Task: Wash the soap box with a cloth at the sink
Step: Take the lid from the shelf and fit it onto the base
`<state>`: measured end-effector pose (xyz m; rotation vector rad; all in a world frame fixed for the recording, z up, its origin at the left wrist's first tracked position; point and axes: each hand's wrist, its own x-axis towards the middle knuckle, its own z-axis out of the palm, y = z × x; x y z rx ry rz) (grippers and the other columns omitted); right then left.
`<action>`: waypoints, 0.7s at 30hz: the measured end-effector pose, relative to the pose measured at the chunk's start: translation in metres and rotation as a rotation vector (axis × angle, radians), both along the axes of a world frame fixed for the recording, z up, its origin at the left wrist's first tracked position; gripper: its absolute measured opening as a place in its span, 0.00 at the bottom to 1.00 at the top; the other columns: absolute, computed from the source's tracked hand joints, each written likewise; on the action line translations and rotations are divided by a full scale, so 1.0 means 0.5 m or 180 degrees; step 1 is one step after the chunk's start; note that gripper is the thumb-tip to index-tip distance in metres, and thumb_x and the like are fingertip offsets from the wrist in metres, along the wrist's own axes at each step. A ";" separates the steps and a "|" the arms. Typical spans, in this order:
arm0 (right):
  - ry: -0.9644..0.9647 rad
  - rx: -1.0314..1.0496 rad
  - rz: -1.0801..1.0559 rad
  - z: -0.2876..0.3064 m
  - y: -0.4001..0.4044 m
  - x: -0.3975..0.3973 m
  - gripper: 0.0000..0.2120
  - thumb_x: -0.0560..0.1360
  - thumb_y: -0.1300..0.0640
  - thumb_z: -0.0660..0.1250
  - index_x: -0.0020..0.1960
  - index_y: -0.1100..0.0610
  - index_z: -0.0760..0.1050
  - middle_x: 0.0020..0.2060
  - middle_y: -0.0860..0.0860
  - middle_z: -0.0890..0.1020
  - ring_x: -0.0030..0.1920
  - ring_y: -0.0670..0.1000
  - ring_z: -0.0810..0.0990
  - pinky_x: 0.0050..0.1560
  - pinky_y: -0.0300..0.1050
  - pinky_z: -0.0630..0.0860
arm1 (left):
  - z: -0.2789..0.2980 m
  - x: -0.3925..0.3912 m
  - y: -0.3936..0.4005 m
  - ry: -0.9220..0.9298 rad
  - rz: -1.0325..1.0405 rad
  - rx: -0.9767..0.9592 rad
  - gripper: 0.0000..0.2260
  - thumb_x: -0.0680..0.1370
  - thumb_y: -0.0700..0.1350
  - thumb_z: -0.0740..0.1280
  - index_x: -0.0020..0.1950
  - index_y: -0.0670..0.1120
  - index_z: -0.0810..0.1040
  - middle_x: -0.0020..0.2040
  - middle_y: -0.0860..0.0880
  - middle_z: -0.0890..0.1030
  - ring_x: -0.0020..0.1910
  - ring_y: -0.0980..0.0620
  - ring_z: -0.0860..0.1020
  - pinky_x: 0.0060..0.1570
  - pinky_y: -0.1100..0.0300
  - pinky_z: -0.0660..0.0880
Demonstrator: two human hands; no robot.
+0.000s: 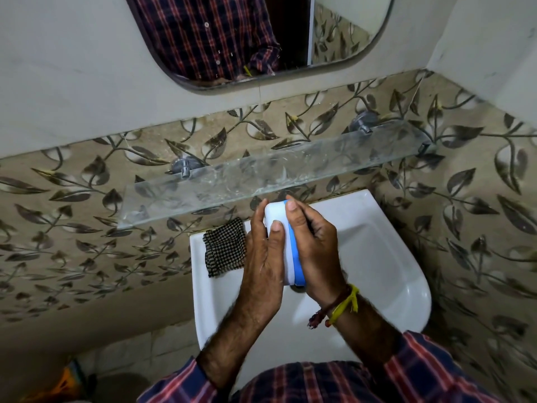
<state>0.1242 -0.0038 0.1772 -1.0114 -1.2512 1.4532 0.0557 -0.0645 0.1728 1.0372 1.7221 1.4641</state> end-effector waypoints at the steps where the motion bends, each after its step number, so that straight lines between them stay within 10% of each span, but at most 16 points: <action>1: 0.0012 -0.0032 -0.0038 -0.003 0.000 -0.001 0.17 0.78 0.47 0.65 0.61 0.55 0.80 0.53 0.50 0.85 0.54 0.49 0.84 0.58 0.57 0.80 | -0.002 0.002 0.000 0.0000 0.0014 0.0001 0.28 0.80 0.65 0.52 0.79 0.60 0.60 0.72 0.56 0.71 0.70 0.60 0.71 0.69 0.54 0.73; 12: 0.0362 -0.0133 -0.0059 -0.011 -0.003 -0.015 0.19 0.75 0.43 0.63 0.58 0.56 0.77 0.54 0.55 0.83 0.56 0.56 0.82 0.59 0.61 0.78 | 0.020 -0.020 0.000 0.0026 -0.0545 -0.0066 0.29 0.81 0.61 0.52 0.82 0.58 0.54 0.77 0.54 0.66 0.75 0.60 0.66 0.75 0.54 0.66; 21: 0.0228 0.0276 0.0797 0.016 0.100 0.066 0.19 0.69 0.56 0.76 0.59 0.55 0.78 0.51 0.49 0.86 0.52 0.47 0.84 0.51 0.39 0.79 | 0.076 -0.134 0.015 0.1030 -0.0788 -0.0154 0.49 0.62 0.62 0.81 0.79 0.63 0.61 0.63 0.49 0.76 0.63 0.52 0.76 0.59 0.62 0.76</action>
